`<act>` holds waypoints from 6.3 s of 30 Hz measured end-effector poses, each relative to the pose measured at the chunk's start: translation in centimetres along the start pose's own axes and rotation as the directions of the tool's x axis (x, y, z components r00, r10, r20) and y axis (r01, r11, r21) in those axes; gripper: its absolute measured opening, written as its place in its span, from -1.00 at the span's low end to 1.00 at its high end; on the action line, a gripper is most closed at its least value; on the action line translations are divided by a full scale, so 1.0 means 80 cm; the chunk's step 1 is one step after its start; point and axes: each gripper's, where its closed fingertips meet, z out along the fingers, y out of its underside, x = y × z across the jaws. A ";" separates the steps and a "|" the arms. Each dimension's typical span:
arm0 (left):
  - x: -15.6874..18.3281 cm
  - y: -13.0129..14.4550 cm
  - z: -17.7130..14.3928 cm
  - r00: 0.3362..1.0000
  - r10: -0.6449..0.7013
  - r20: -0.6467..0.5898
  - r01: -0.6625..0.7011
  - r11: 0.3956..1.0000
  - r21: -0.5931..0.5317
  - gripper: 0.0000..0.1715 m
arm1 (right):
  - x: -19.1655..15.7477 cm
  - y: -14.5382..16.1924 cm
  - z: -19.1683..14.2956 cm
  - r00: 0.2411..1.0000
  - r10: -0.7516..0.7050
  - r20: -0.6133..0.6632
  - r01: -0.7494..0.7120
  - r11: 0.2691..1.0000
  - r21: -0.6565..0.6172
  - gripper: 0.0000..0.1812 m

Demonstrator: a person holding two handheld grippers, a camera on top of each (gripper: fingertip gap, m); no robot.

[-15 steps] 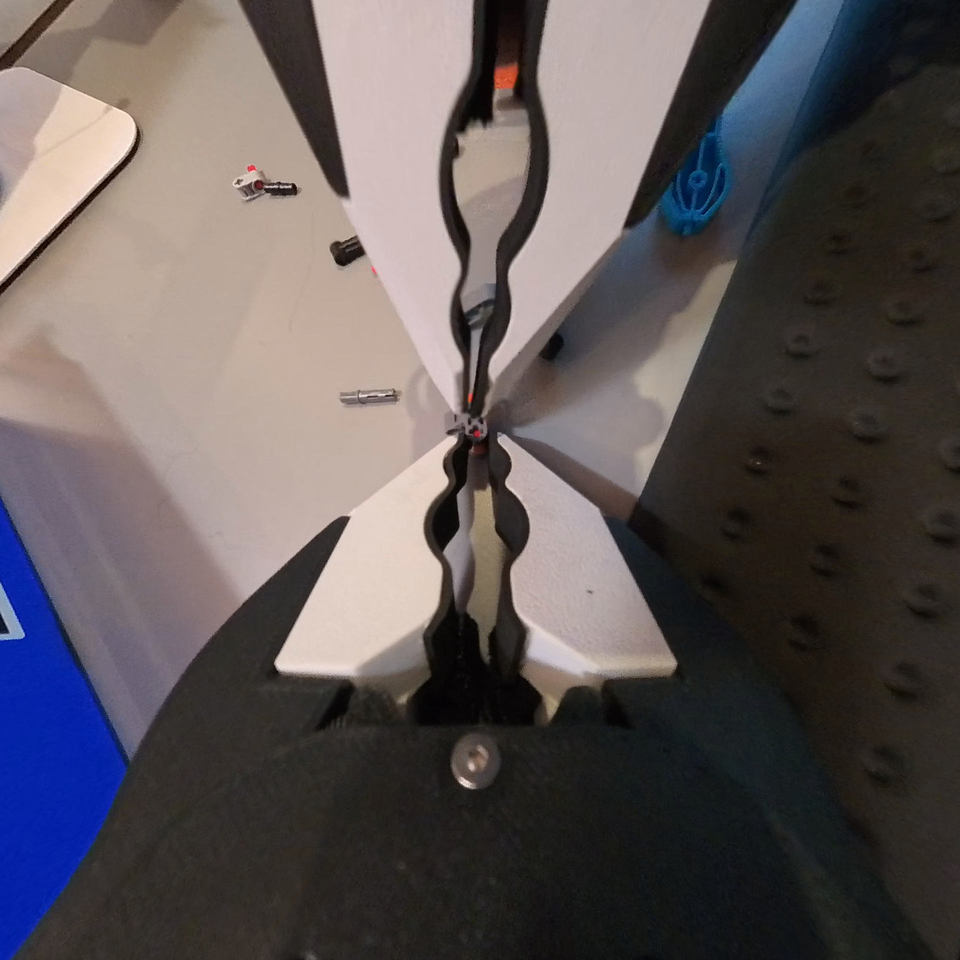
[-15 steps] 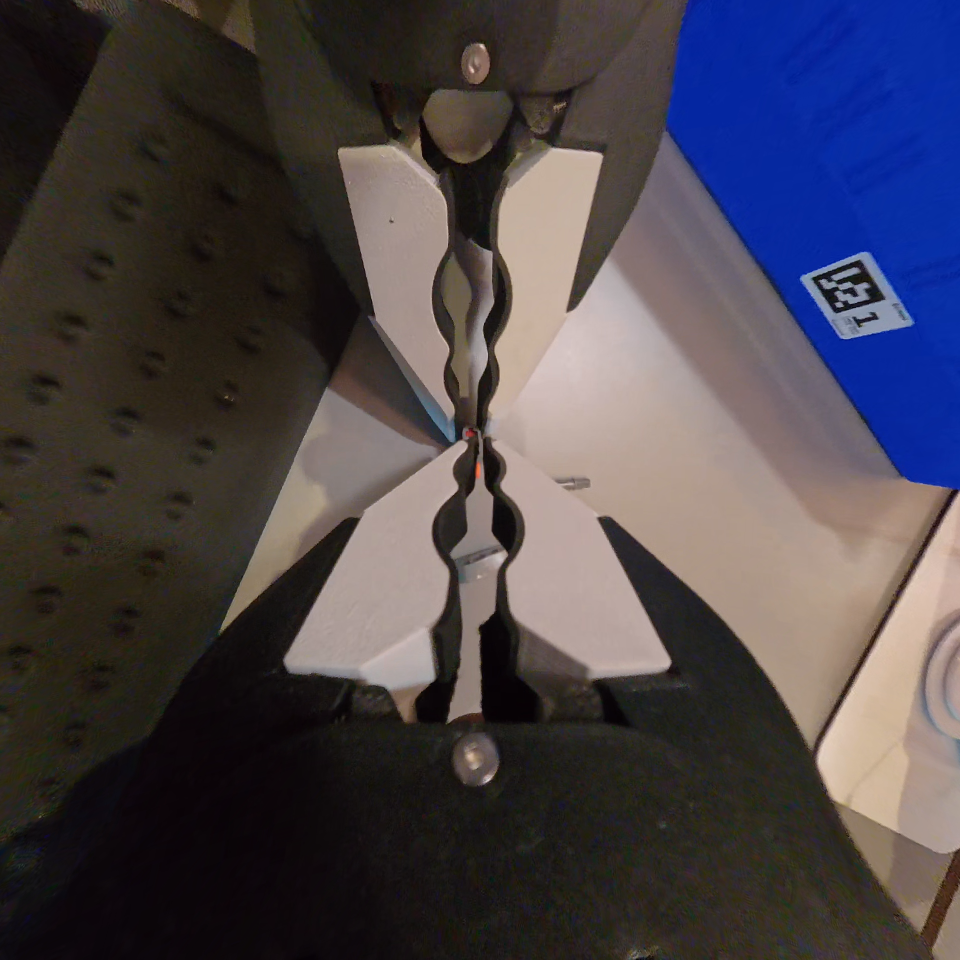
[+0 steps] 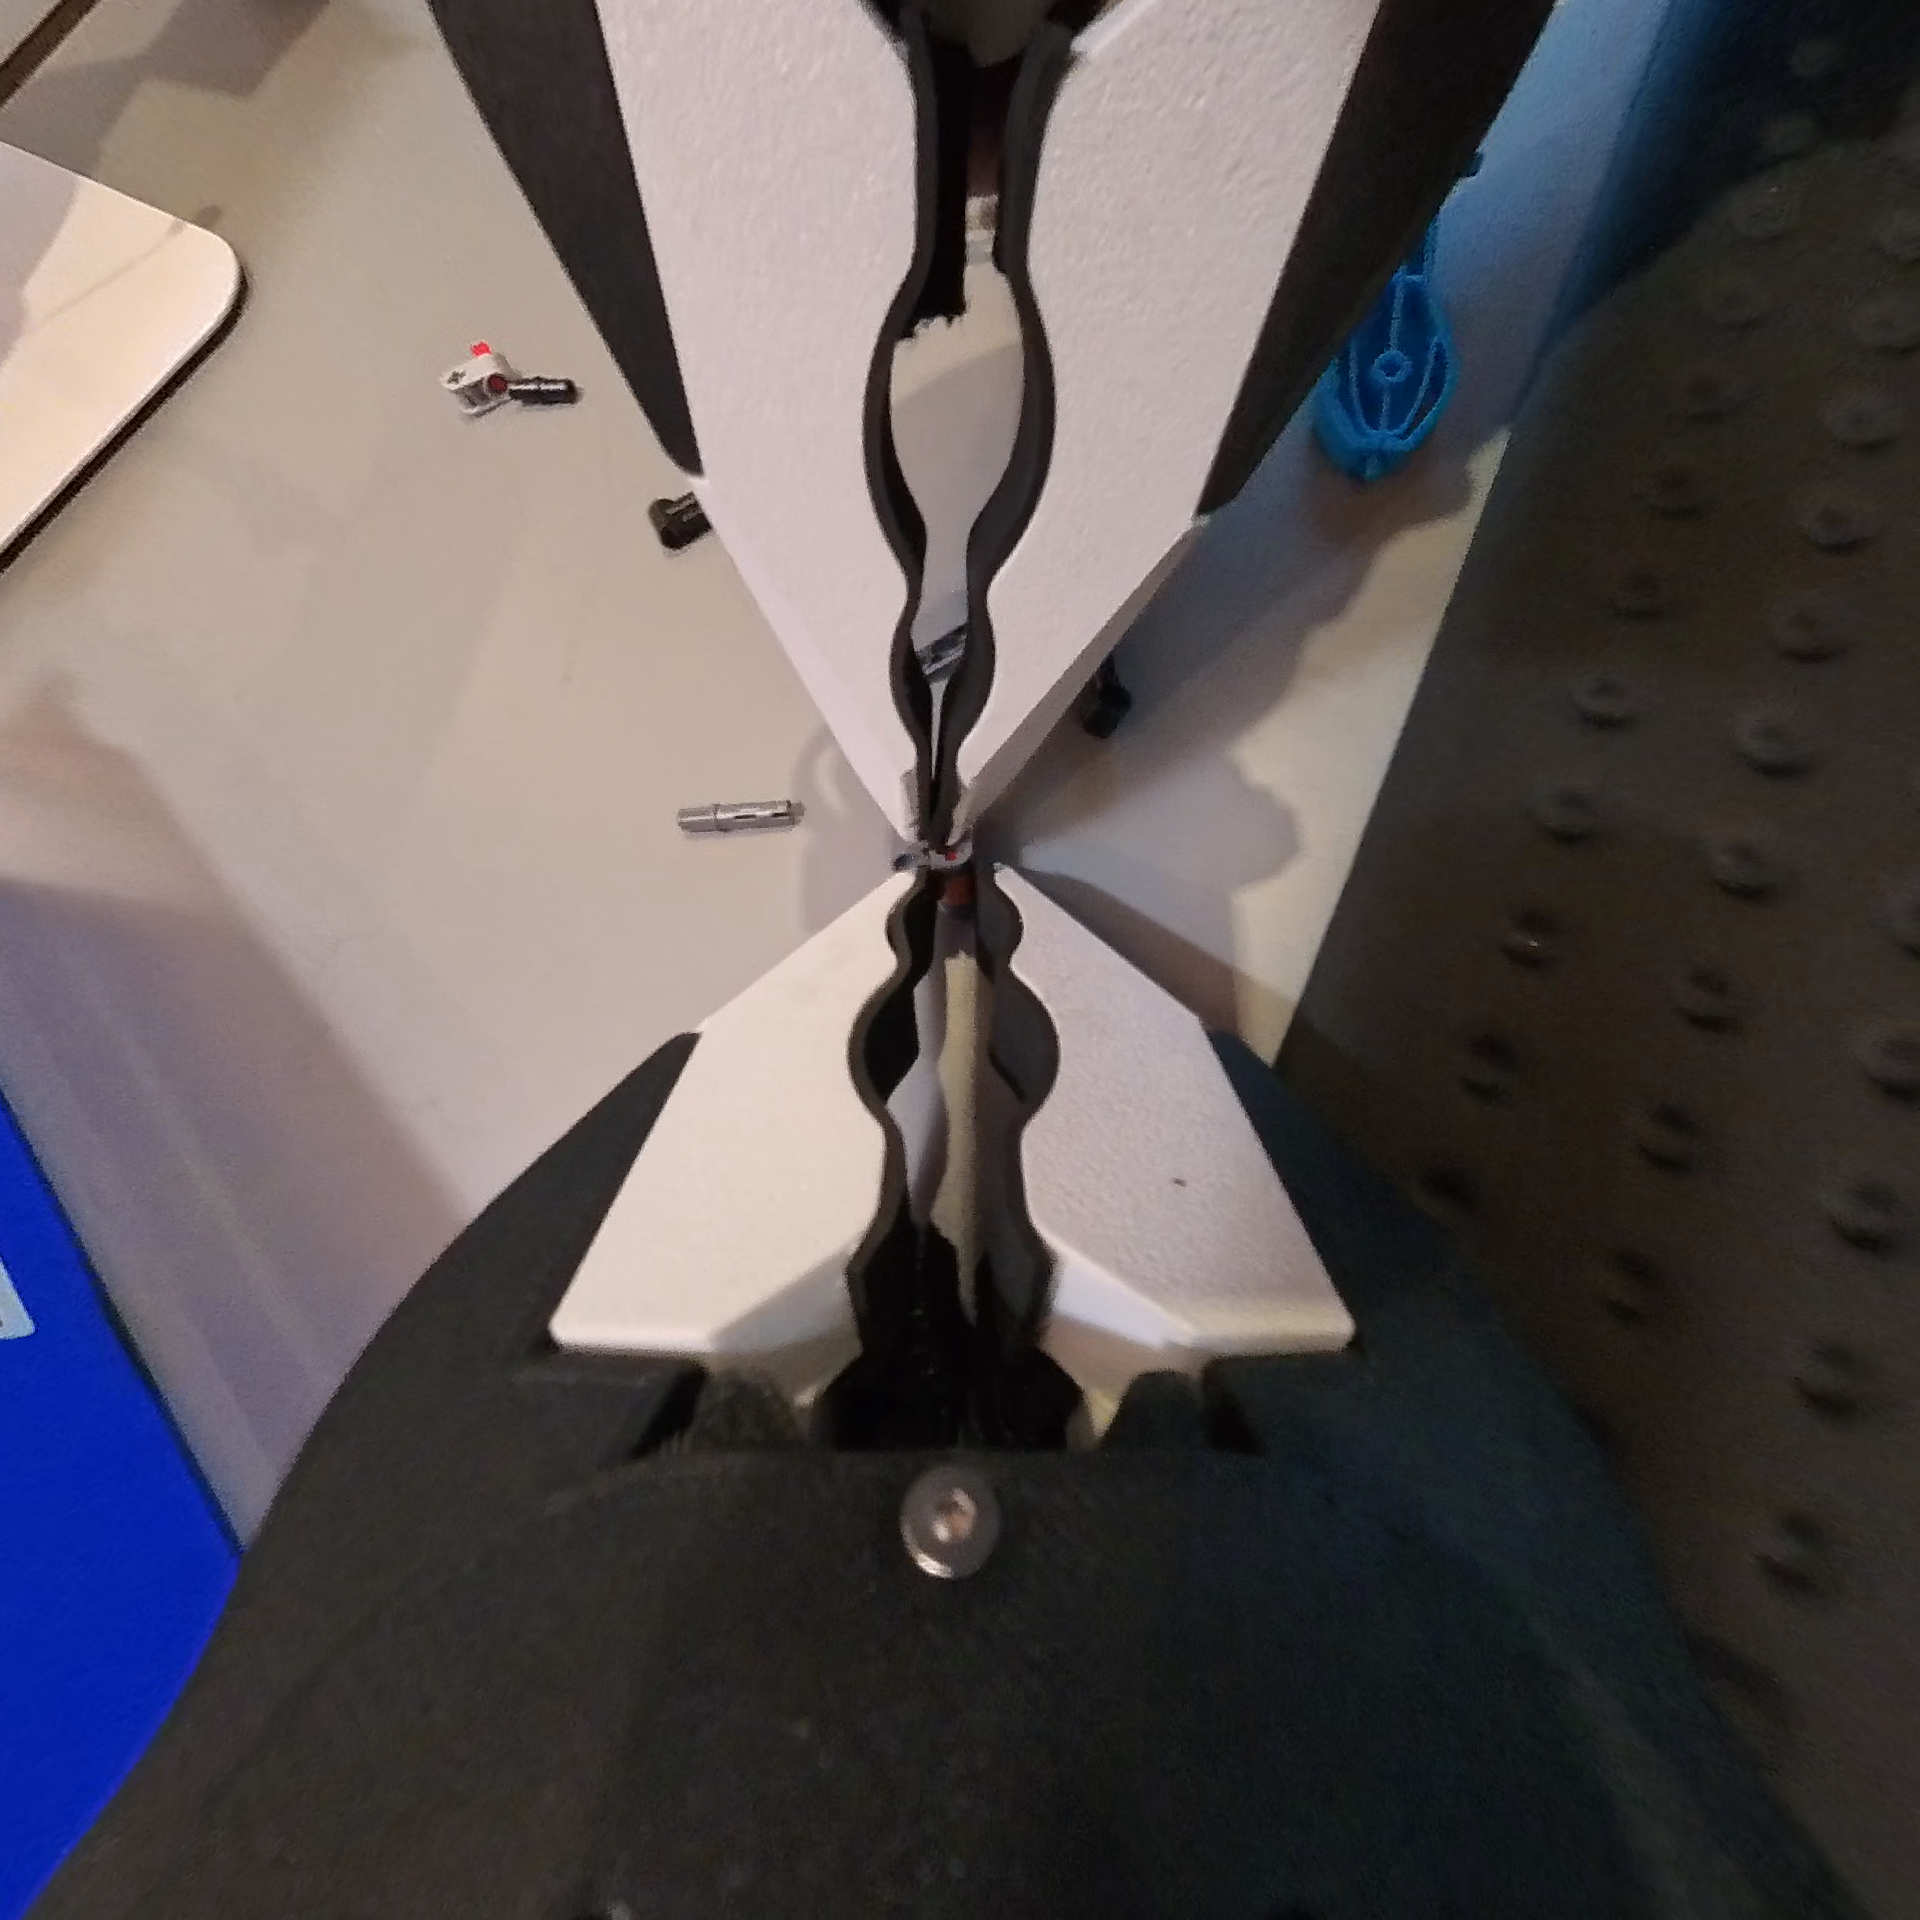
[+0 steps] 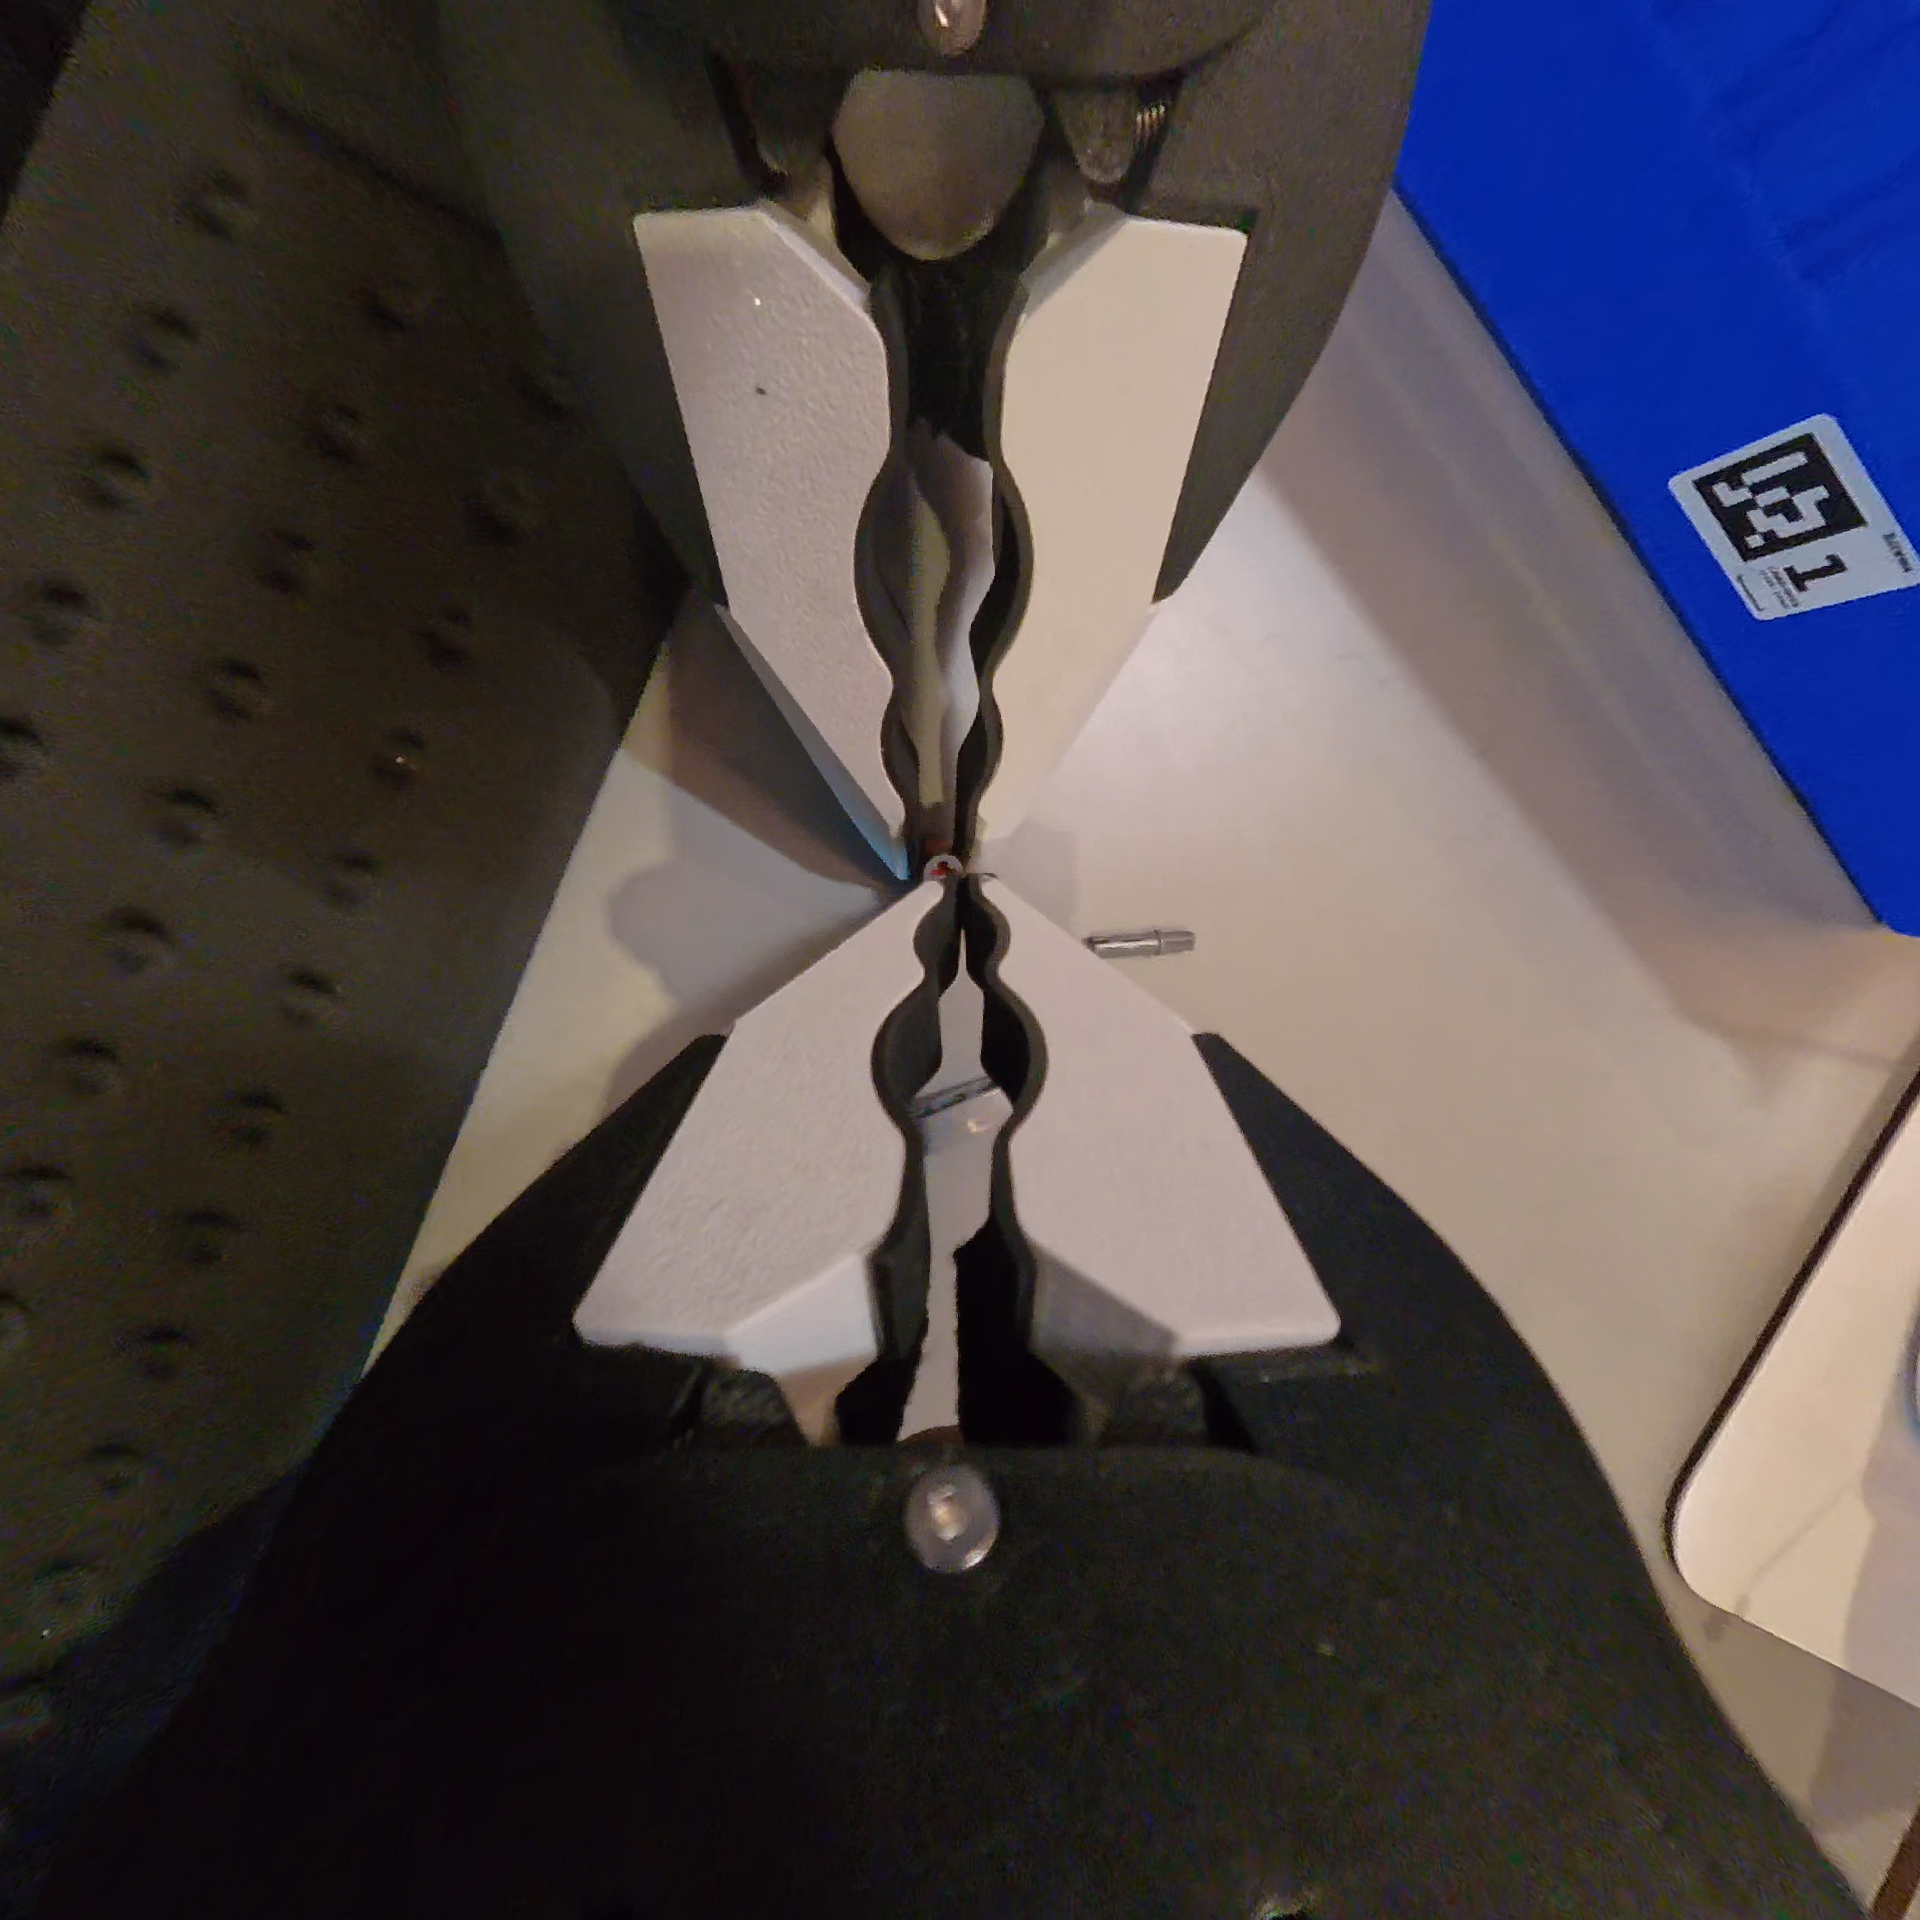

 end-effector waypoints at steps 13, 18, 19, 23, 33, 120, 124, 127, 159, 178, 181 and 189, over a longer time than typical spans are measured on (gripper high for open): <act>0.000 0.000 0.001 1.000 -0.014 -0.014 0.014 1.000 -0.005 -0.94 | 0.000 0.005 0.001 0.999 -0.035 -0.007 0.034 0.999 -0.041 -1.00; 0.000 0.001 0.001 1.000 -0.017 -0.013 0.017 1.000 -0.007 -0.93 | 0.001 0.005 0.001 0.999 -0.043 0.008 0.044 0.997 -0.064 -1.00; 0.000 0.001 0.001 1.000 -0.015 -0.010 0.015 1.000 -0.007 -0.93 | 0.001 0.005 0.001 0.999 -0.045 0.009 0.045 0.997 -0.066 -1.00; -0.001 0.001 0.001 1.000 -0.019 -0.014 0.019 1.000 -0.007 -0.93 | 0.001 0.005 0.002 0.998 -0.063 0.001 0.063 0.994 -0.095 -1.00; -0.001 0.004 -0.002 1.000 -0.018 0.012 0.018 1.000 -0.005 -0.93 | 0.002 0.001 0.003 0.995 -0.094 -0.020 0.090 0.988 -0.129 -1.00; -0.033 -0.151 -0.074 0.960 -0.100 -0.263 0.241 0.772 0.588 -0.80 | 0.029 -0.042 -0.117 0.925 0.305 0.226 -0.375 0.641 0.669 -0.94; -0.041 -0.154 -0.077 0.969 -0.105 -0.223 0.222 0.766 0.603 -0.85 | 0.034 -0.042 -0.121 0.913 0.325 0.247 -0.401 0.607 0.686 -0.94; -0.047 -0.156 -0.081 0.976 -0.109 -0.190 0.205 0.762 0.614 -0.86 | 0.040 -0.042 -0.123 0.911 0.348 0.222 -0.398 0.601 0.693 -0.94; -0.072 -0.182 -0.069 0.995 0.079 0.062 -0.100 0.836 0.540 -0.77 | 0.061 -0.030 -0.171 0.822 0.348 0.450 -0.559 0.346 0.754 -0.97; -0.070 -0.186 -0.084 0.817 0.316 0.482 -0.519 0.768 0.376 -1.00 | 0.047 -0.030 -0.163 0.832 0.346 0.434 -0.552 0.448 0.703 -0.98; -0.071 -0.185 -0.085 0.878 0.247 0.410 -0.432 0.777 0.457 -0.86 | 0.051 -0.022 -0.152 0.855 0.391 0.340 -0.512 0.536 0.671 -0.97; -0.053 -0.180 -0.053 0.991 0.126 0.038 -0.126 0.825 0.552 -0.65 | 0.051 -0.011 -0.149 0.926 0.370 0.081 -0.351 0.760 0.547 -0.96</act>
